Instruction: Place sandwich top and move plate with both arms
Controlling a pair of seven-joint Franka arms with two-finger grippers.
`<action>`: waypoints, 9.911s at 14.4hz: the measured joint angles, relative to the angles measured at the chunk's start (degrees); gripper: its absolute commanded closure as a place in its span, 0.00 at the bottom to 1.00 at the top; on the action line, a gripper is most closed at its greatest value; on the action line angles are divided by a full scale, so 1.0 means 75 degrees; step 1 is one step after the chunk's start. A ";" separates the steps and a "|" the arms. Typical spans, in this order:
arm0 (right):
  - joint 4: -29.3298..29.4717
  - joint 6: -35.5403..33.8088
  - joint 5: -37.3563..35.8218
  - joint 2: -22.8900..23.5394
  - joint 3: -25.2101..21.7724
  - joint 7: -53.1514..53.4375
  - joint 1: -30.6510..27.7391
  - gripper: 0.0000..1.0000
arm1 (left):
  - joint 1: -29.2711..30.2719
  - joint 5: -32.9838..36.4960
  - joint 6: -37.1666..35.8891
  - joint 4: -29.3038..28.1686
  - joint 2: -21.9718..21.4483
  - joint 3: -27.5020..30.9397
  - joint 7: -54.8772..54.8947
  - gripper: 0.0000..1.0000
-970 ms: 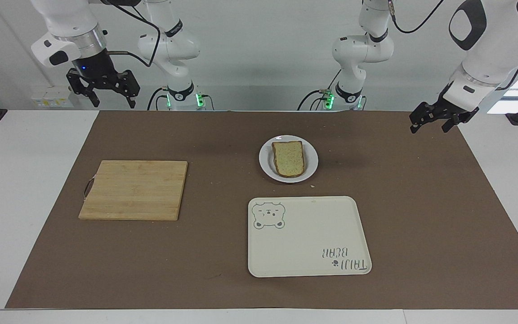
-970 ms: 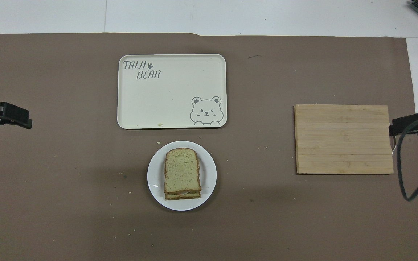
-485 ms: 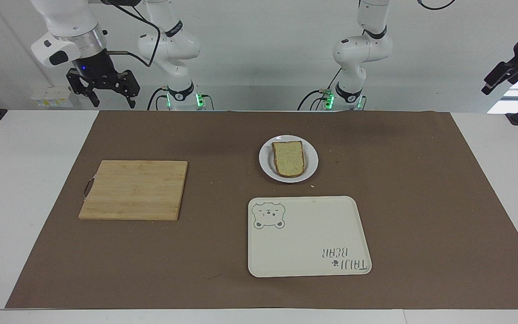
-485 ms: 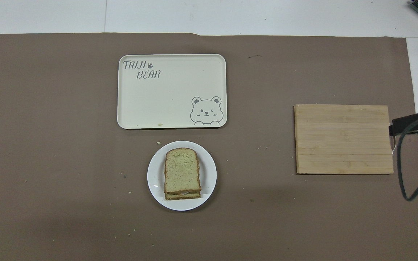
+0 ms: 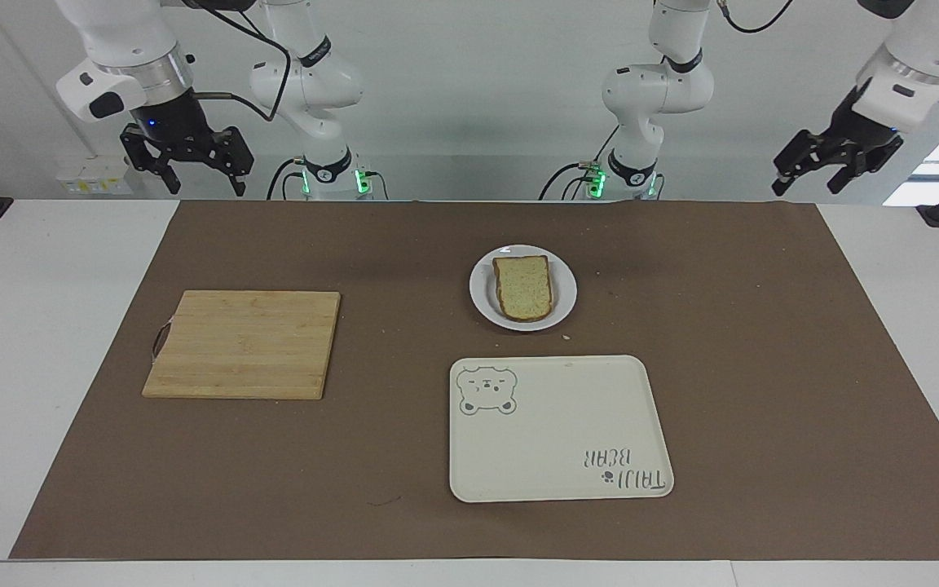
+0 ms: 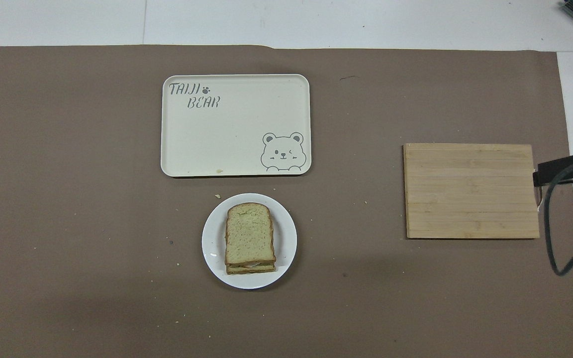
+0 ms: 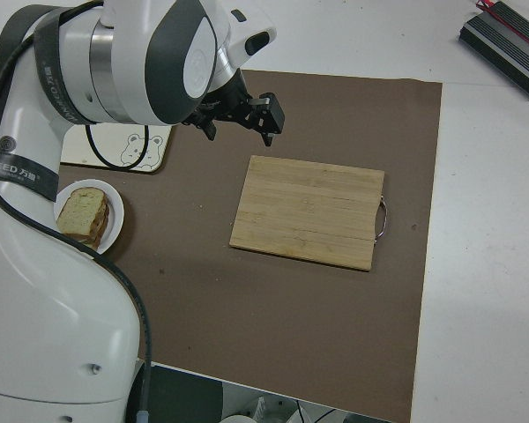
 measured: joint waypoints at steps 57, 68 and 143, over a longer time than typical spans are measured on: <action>0.0000 0.0000 0.0000 0.0000 0.0000 0.0000 0.0000 0.00 | -0.0948 -0.4981 0.5267 -0.6471 -0.0599 0.0133 0.3053 0.00; 0.0000 0.0000 0.0000 0.0000 0.0000 0.0000 0.0000 0.00 | -0.2536 -0.6862 0.7118 -0.7538 0.0021 0.0110 0.3279 0.11; 0.0000 0.0000 0.0000 0.0000 -0.0004 0.0000 -0.0015 0.00 | -0.0428 0.0677 0.0210 0.0808 0.1312 0.0258 0.0422 0.00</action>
